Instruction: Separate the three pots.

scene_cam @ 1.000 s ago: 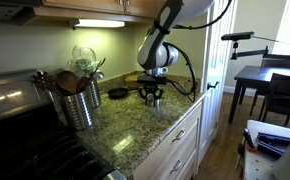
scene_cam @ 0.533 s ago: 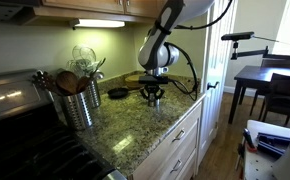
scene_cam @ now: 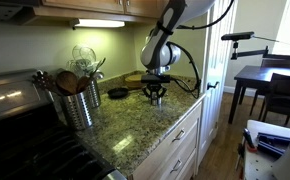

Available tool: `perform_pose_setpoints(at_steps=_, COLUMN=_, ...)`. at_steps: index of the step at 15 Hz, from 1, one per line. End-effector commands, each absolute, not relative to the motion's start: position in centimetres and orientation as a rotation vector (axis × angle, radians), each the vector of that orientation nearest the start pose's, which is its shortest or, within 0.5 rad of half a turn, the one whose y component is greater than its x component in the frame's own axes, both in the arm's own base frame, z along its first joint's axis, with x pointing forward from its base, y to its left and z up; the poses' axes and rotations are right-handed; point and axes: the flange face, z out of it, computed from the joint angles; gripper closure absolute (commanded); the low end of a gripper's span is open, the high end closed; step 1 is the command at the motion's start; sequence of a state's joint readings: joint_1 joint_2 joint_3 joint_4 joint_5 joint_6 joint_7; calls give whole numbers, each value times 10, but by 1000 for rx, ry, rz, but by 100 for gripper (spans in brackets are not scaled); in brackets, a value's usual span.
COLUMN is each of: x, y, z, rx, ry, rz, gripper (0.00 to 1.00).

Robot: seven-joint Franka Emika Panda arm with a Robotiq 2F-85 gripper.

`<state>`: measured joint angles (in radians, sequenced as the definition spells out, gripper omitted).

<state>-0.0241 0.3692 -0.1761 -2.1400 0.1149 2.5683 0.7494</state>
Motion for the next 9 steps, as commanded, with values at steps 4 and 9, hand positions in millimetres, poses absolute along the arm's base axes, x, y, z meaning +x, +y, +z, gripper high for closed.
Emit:
perform_pose_setpoints(at_steps=4, x=562, y=-101, z=266, rx=-2776, ry=1529, rz=-111, gripper=80)
perform_pose_setpoints(at_steps=9, x=563, y=-88, z=276, rx=-2816, ry=1507, rz=-118, gripper=80)
